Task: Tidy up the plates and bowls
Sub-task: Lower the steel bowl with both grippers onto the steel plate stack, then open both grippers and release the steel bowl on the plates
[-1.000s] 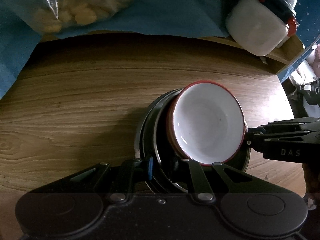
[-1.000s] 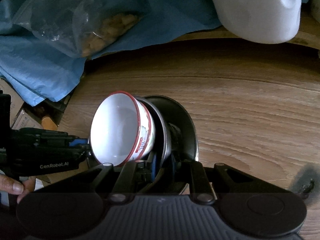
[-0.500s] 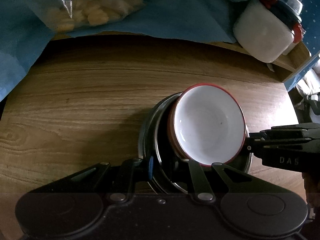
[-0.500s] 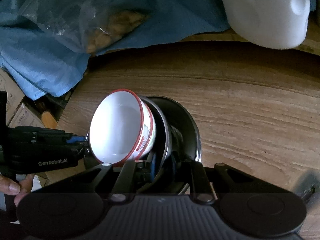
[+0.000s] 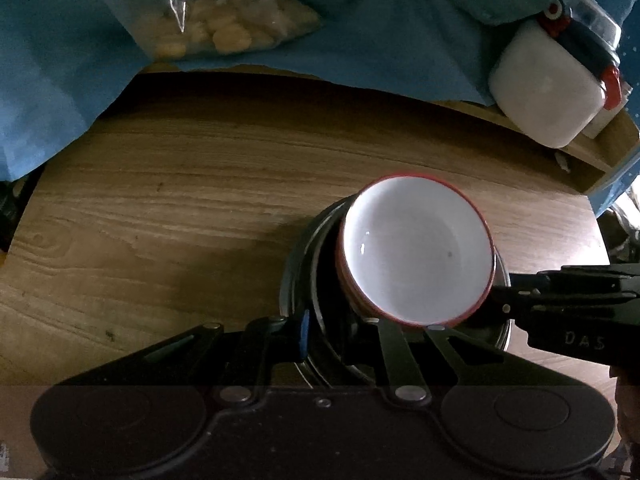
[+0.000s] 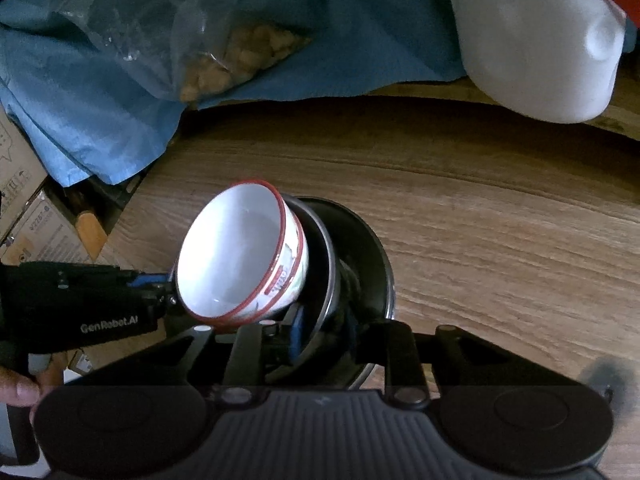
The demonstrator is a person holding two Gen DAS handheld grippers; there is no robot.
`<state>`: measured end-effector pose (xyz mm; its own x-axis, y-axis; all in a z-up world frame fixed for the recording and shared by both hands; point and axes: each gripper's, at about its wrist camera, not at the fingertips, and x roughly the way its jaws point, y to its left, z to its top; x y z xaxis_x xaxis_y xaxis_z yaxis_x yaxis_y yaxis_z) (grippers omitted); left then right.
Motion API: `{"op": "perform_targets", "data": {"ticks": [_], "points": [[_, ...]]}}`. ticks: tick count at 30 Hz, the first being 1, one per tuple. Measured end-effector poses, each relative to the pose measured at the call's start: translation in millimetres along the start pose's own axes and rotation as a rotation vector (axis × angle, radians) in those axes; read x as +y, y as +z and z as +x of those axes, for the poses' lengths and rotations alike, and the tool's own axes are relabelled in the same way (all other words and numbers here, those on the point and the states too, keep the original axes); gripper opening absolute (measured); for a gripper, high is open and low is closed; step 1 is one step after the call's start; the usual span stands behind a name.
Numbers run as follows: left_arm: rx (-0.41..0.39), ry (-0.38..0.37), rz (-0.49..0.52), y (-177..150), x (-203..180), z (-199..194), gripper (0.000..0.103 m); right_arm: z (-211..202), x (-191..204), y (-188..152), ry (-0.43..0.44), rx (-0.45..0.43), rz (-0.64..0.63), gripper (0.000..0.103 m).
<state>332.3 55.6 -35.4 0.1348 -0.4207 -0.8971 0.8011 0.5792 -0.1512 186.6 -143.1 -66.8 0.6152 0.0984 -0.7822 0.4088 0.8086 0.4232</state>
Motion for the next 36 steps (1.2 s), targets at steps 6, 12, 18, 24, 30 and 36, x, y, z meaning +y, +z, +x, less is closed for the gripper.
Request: {"op": "perform_targets", "data": {"ticks": [6, 12, 18, 24, 30, 36], "points": [[-0.017, 0.026, 0.021, -5, -6, -4, 0.018, -4, 4, -4, -0.024, -0.022, 0.0, 0.031], [-0.038, 0.099, 0.044, -11, -6, -7, 0.052, -11, 5, -11, -0.048, -0.057, 0.003, 0.037], [-0.067, 0.112, 0.041, -18, 3, -14, 0.063, -15, 10, -20, -0.075, -0.104, 0.02, 0.04], [-0.094, 0.097, 0.055, -28, 8, -27, 0.078, -25, 16, -33, -0.124, -0.151, 0.044, 0.062], [-0.125, 0.088, 0.065, -39, 5, -40, 0.087, -32, 26, -47, -0.146, -0.191, 0.053, 0.067], [-0.146, 0.091, 0.074, -52, 9, -52, 0.095, -44, 38, -66, -0.156, -0.24, 0.042, 0.077]]}}
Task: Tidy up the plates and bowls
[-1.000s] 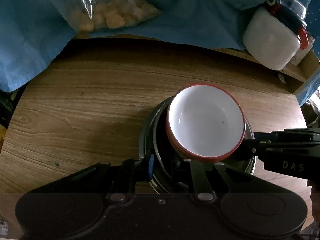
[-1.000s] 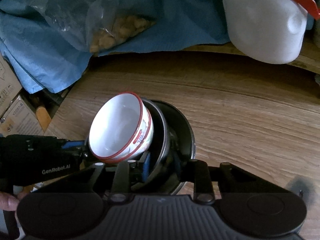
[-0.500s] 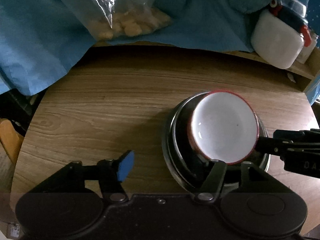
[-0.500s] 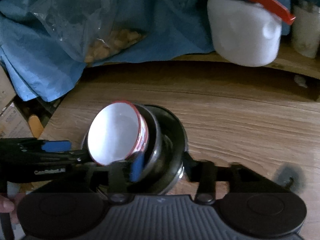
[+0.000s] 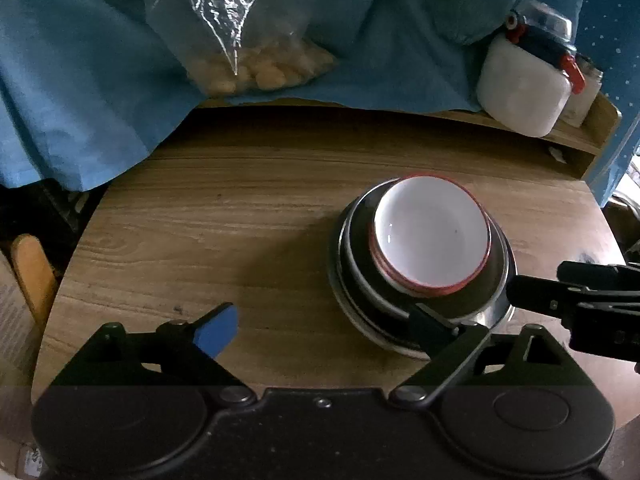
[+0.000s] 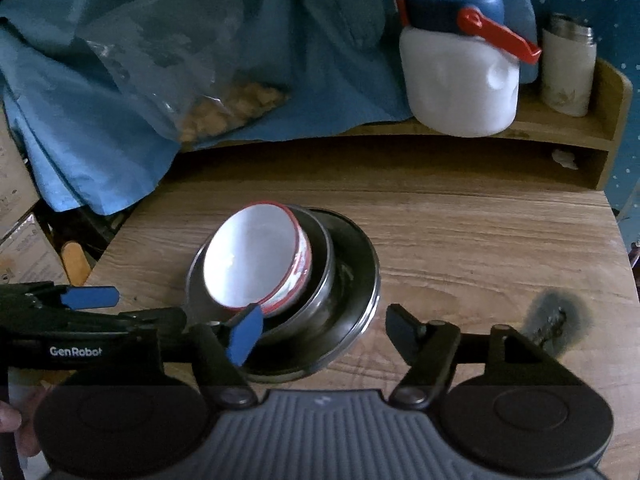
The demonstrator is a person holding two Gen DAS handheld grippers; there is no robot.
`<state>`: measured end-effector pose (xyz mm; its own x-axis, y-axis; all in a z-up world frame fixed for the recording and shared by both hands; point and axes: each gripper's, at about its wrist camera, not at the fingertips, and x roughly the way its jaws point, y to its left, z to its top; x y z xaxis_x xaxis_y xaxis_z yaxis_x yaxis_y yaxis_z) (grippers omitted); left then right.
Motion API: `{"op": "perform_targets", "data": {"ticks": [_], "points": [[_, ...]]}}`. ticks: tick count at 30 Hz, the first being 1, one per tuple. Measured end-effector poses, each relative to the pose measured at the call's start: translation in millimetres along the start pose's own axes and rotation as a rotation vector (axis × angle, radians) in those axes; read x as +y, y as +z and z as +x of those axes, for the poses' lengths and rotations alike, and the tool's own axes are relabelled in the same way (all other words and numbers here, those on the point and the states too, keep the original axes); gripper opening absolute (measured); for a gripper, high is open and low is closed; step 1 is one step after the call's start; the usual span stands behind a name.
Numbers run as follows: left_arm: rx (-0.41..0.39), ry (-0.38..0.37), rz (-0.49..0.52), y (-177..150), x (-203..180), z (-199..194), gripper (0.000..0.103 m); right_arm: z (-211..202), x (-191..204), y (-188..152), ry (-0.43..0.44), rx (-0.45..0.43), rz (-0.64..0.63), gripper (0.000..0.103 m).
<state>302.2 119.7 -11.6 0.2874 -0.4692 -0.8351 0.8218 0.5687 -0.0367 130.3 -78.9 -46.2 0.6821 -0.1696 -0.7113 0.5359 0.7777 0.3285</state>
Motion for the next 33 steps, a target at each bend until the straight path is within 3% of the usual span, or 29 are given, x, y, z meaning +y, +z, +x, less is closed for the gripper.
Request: {"op": "perform_targets", "data": {"ticks": [8, 23, 33], "points": [[-0.032, 0.001, 0.003, -20, 8, -24, 0.099, -25, 10, -23, -0.016, -0.056, 0.012, 0.089], [-0.08, -0.014, 0.039, -68, 16, -64, 0.1, -73, 29, -74, -0.02, -0.147, 0.014, 0.102], [-0.11, -0.011, 0.021, -86, 9, -77, 0.1, -97, 24, -83, -0.004, -0.195, -0.057, 0.103]]}}
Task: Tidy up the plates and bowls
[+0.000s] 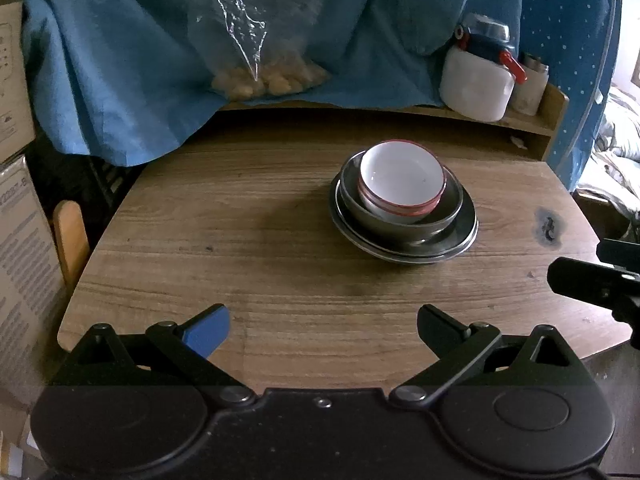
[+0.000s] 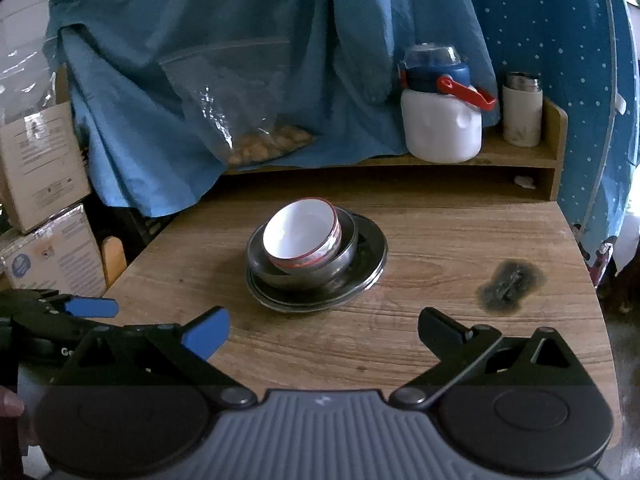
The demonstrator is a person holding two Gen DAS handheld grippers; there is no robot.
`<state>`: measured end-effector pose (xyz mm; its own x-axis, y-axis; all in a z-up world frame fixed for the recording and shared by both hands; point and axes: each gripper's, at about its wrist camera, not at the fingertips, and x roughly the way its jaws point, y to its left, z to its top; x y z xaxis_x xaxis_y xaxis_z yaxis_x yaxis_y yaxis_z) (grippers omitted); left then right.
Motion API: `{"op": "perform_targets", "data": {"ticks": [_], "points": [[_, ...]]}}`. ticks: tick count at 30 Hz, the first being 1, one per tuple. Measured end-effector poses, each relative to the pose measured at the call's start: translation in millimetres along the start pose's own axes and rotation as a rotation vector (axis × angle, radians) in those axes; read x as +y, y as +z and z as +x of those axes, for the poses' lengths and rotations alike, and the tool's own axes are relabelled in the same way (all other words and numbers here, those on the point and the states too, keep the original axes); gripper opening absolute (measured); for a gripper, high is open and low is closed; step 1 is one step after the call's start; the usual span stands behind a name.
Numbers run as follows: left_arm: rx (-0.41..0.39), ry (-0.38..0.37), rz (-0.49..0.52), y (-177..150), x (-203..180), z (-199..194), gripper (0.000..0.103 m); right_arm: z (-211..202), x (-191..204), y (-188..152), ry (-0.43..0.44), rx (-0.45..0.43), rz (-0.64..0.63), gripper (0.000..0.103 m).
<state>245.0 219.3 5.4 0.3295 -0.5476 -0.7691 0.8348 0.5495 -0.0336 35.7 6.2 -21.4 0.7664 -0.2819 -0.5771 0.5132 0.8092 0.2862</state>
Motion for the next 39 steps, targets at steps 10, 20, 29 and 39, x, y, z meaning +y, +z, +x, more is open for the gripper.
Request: {"op": "perform_targets", "data": {"ticks": [10, 20, 29, 39], "points": [[-0.017, 0.032, -0.061, -17, -28, -21, 0.1, -24, -23, -2, 0.046, 0.011, -0.071, 0.103], [-0.031, 0.082, -0.113, -38, -47, -38, 0.1, -39, -34, -18, 0.086, 0.027, -0.112, 0.103], [-0.041, 0.095, -0.141, -53, -54, -49, 0.101, -53, -42, -27, 0.087, 0.026, -0.126, 0.103], [-0.055, 0.095, -0.142, -61, -57, -58, 0.101, -63, -44, -35, 0.083, 0.024, -0.125, 0.103]]}}
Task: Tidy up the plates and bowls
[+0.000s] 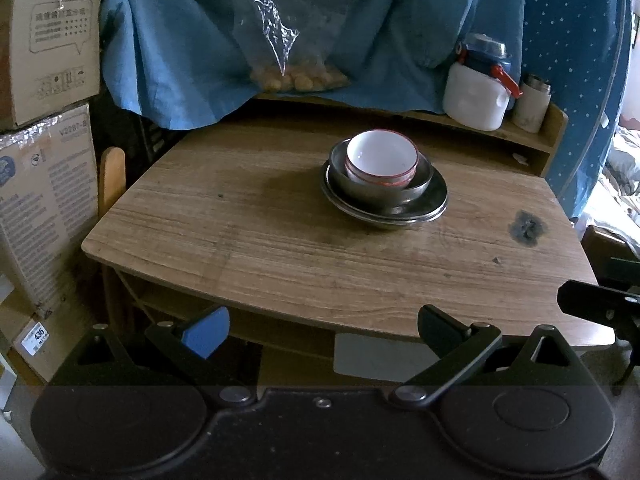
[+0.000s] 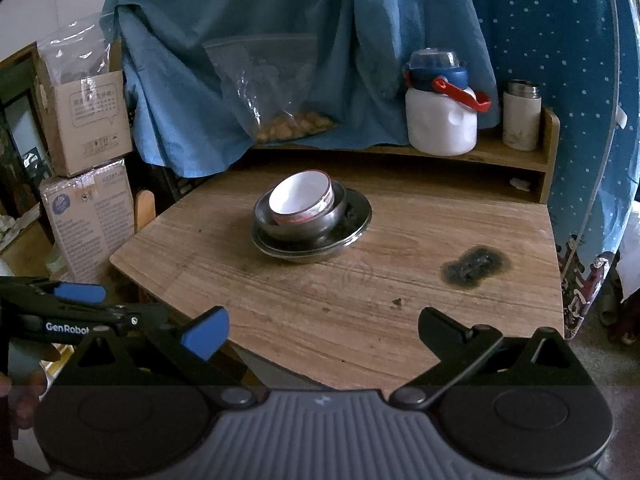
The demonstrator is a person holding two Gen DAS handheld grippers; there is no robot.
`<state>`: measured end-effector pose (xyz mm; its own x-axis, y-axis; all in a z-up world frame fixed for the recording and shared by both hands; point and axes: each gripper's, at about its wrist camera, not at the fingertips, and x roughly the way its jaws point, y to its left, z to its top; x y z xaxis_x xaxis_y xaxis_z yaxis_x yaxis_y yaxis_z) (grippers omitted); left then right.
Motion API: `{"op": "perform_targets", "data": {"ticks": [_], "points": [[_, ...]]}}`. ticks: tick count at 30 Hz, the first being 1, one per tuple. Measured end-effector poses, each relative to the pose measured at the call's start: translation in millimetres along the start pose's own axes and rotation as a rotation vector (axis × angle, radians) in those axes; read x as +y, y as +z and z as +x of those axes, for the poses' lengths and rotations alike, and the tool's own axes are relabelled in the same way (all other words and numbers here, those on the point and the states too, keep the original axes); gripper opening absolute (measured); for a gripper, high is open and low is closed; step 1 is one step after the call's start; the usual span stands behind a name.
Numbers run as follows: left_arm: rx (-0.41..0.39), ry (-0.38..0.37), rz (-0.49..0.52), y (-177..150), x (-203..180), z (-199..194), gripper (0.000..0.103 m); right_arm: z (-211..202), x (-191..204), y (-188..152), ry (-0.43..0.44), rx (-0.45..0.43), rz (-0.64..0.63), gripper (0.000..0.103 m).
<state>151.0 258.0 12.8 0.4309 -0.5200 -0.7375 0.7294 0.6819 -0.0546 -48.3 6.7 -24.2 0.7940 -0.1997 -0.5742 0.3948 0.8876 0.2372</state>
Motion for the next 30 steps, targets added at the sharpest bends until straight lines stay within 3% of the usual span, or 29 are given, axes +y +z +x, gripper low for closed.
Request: {"op": "perform_targets", "data": {"ticks": [30], "points": [[-0.021, 0.006, 0.005, -8, -1, -16, 0.101, -12, -2, -8, -0.012, 0.008, 0.011, 0.103]]}}
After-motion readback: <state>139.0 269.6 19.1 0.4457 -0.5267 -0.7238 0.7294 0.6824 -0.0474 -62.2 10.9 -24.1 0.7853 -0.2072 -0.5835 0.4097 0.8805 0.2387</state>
